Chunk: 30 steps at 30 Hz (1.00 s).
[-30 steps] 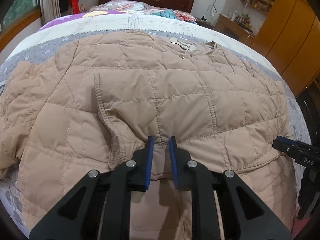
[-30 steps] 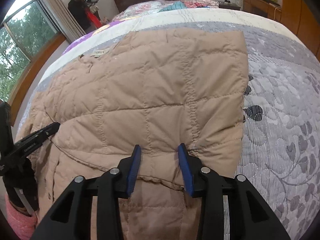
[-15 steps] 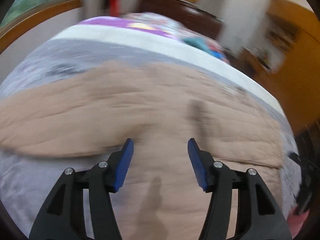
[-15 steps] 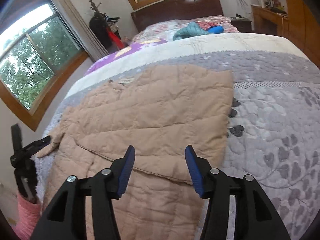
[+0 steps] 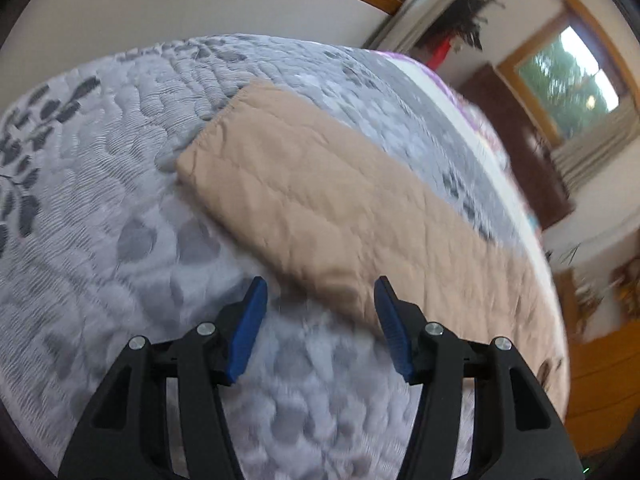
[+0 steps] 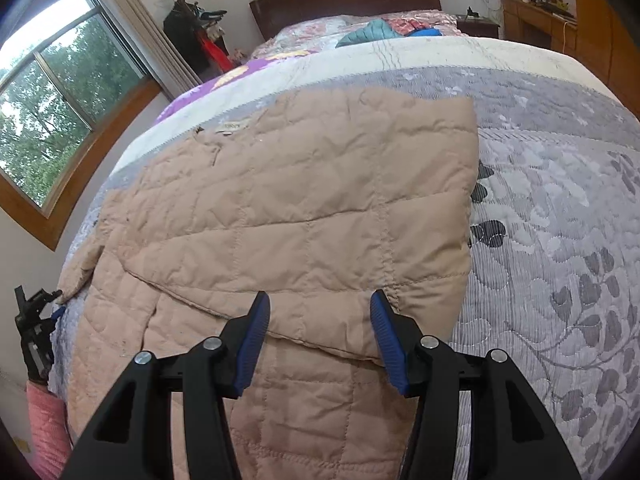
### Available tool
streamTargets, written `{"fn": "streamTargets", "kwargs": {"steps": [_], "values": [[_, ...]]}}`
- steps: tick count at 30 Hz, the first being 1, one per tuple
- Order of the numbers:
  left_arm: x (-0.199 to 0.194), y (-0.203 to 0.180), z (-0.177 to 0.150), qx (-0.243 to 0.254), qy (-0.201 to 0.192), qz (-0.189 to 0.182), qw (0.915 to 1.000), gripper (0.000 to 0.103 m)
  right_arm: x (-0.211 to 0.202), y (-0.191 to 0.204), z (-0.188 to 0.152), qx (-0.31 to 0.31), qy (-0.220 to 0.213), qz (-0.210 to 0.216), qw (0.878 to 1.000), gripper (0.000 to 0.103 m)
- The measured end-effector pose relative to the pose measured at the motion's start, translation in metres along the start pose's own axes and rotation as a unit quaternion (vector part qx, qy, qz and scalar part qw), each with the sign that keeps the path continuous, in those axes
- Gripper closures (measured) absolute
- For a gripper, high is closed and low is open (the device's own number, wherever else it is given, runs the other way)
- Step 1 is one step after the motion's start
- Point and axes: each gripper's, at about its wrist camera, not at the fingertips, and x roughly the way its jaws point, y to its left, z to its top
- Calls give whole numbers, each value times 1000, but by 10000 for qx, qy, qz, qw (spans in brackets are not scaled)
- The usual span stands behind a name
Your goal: Fold large clothes
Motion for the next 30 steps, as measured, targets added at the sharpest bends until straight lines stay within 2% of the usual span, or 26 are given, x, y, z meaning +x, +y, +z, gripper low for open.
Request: {"fn": "streamTargets", "kwargs": {"steps": [4, 11, 14, 19, 21, 23, 28, 30], "values": [[12, 5, 17, -230, -133, -117, 9996, 50, 3, -1, -2, 2, 19, -7, 10000, 50], [23, 13, 29, -544, -297, 50, 9981, 83, 10, -1, -2, -45, 64, -42, 10000, 50], [24, 15, 27, -501, -383, 72, 9980, 90, 13, -2, -3, -36, 107, -69, 9999, 50], [24, 7, 23, -297, -508, 234, 9980, 91, 20, 1, -4, -71, 117, -139, 9998, 50], [21, 0, 24, -228, -550, 331, 9977, 98, 18, -2, -4, -15, 100, -49, 9999, 50], [11, -12, 21, -87, -715, 317, 9969, 99, 15, -4, -3, 46, 67, 46, 10000, 50], [-32, -55, 7, 453, -1204, -235, 9914, 99, -5, 2, 1, -33, -93, 189, 9998, 50], [-52, -88, -5, 877, -1367, -424, 9858, 100, -9, 5, 1, -16, -51, 188, 9998, 50]]}}
